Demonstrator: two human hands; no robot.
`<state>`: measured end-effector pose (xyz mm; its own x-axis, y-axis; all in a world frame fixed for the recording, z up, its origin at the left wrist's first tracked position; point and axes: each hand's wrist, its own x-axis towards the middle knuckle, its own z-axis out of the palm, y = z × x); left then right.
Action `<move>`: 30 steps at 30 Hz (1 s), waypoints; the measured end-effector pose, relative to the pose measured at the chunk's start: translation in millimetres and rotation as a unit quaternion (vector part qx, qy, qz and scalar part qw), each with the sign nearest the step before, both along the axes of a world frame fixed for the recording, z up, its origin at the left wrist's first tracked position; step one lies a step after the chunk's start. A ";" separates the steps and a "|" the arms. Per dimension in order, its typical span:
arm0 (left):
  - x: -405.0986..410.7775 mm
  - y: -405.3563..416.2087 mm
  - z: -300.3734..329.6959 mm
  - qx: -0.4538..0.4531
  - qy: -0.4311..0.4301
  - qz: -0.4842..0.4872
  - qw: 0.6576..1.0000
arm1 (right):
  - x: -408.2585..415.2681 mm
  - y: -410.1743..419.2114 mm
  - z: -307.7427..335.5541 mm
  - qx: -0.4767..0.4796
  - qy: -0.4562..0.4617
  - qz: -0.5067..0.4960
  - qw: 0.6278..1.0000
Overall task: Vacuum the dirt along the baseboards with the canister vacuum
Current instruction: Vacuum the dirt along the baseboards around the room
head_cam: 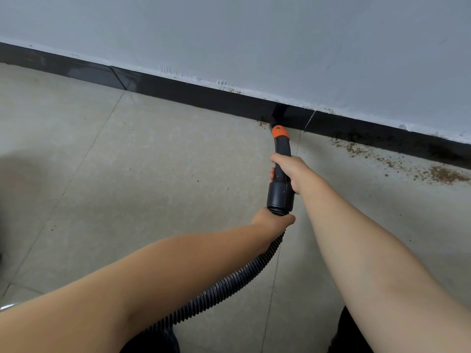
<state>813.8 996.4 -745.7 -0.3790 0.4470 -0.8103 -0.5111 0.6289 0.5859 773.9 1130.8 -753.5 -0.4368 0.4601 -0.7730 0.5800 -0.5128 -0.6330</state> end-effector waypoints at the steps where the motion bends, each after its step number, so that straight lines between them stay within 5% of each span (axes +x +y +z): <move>1: -1.6 -0.7 -0.1 0.001 0.000 0.005 1.000 | -2.9 -1.4 0.4 -0.002 0.001 0.005 1.000; 13: -27.5 -21.7 -4.7 -0.007 0.002 0.044 0.999 | -40.2 -29.3 2.2 -0.007 0.016 0.052 0.999; 23: -15.0 -3.8 0.1 -0.002 -0.017 -0.037 0.999 | -3.0 -4.0 -1.8 0.058 -0.033 -0.051 0.996; 30: -18.7 -14.7 -1.0 -0.012 -0.021 0.014 1.000 | -24.2 -22.8 3.1 0.057 -0.027 0.024 0.998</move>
<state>795.2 981.7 -746.7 -0.3573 0.4174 -0.8355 -0.5524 0.6269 0.5494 749.7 1108.1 -750.4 -0.4191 0.5257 -0.7403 0.6367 -0.4111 -0.6524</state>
